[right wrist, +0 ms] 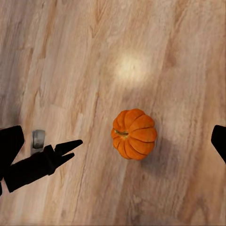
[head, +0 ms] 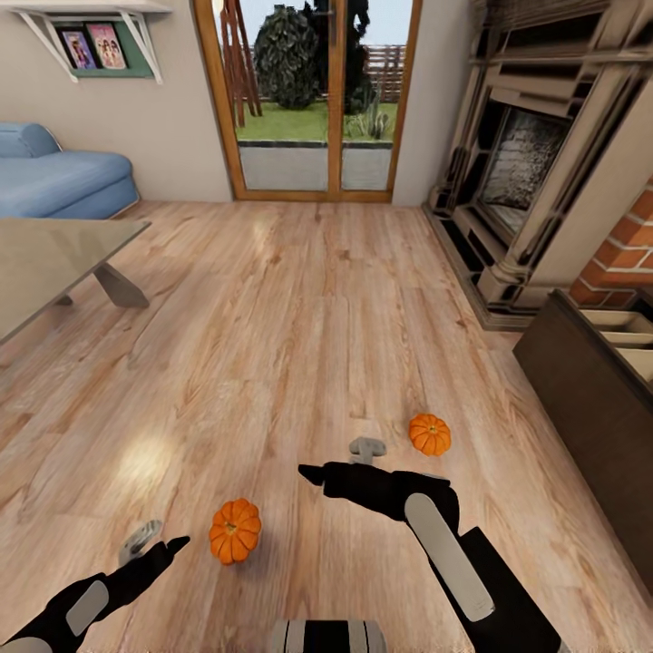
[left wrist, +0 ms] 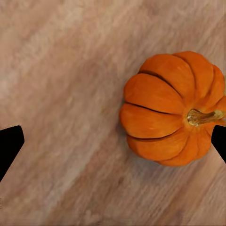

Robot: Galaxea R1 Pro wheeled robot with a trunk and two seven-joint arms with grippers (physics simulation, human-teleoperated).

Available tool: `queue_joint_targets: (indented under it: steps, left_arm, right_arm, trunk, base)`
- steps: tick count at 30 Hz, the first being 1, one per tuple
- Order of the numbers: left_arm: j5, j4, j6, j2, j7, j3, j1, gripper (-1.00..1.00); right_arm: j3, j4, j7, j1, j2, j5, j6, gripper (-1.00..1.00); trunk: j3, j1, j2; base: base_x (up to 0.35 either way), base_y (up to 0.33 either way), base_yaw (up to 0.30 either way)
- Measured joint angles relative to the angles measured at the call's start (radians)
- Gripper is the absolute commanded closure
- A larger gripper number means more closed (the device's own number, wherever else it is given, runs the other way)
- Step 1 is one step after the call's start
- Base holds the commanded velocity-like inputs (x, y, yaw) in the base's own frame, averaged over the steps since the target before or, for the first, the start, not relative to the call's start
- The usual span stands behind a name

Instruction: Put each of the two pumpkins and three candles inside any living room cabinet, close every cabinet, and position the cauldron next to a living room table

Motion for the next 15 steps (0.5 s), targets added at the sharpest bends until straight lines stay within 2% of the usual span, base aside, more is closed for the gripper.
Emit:
queue_joint_targets:
  steps: [3,5,9,11,15]
  left_arm:
    - [-0.001,0.0,0.0,0.0,-0.003,-0.002,0.0,-1.0]
    - [-0.003,0.001,0.001,-0.001,-0.004,-0.006,0.0,-1.0]
    - [-0.001,0.001,0.002,-0.001,-0.014,-0.005,0.0,-1.0]
    - [-0.001,0.001,0.002,-0.002,-0.028,-0.004,0.0,-1.0]
    - [0.0,-0.004,0.003,-0.001,-0.04,-0.001,-0.001,-1.0]
  right_arm:
    - [-0.021,0.001,0.014,-0.046,0.005,-0.003,0.05,-1.0]
    - [-0.082,0.001,0.081,-0.062,0.006,-0.013,0.074,-1.0]
    - [-0.202,0.0,0.278,-0.069,0.002,-0.075,0.092,-1.0]
    - [-0.257,0.0,0.355,-0.07,0.0,-0.088,0.097,-1.0]
    - [-0.296,0.0,0.405,-0.071,0.0,-0.095,0.108,-1.0]
  trunk:
    - [-0.012,0.001,-0.001]
    - [-0.019,0.002,-0.001]
    - [-0.035,0.004,-0.002]
    - [-0.043,0.005,-0.003]
    - [-0.058,0.007,-0.004]
  base:
    - [0.0,0.0,0.0]
    - [0.0,0.0,0.0]
    - [0.0,0.0,0.0]
    - [0.0,0.0,0.0]
    - [0.0,0.0,0.0]
